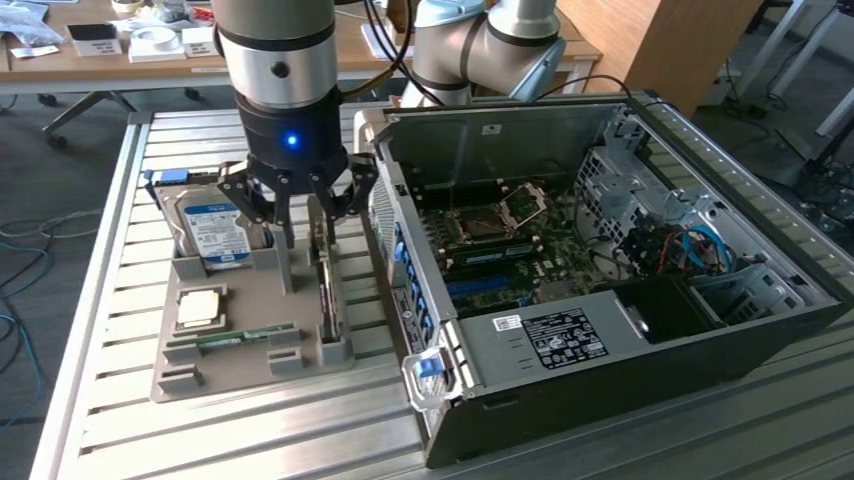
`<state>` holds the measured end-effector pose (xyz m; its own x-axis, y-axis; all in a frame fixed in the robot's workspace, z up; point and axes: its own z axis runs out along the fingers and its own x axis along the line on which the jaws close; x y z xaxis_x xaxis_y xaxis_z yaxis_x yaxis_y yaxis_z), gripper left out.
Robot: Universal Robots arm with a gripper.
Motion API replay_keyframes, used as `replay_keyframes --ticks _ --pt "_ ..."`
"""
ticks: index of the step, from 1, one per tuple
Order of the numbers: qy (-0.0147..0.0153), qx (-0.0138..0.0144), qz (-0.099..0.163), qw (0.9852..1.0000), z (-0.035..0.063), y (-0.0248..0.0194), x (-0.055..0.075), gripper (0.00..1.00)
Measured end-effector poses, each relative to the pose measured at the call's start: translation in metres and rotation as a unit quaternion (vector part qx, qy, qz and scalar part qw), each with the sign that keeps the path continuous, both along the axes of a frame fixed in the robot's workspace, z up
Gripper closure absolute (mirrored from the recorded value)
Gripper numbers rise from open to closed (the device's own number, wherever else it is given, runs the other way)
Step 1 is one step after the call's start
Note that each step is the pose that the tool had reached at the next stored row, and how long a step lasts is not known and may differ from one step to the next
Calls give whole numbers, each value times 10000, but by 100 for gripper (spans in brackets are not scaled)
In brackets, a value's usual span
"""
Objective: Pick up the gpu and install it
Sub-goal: 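Pick up the gpu and move the gpu toward the slot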
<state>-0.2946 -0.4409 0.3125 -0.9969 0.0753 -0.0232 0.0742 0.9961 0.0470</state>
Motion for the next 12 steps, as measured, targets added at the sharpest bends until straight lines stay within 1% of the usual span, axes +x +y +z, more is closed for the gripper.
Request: replay_keyframes --ticks 12 --pt "0 0 0 10000 -29 0 0 53"
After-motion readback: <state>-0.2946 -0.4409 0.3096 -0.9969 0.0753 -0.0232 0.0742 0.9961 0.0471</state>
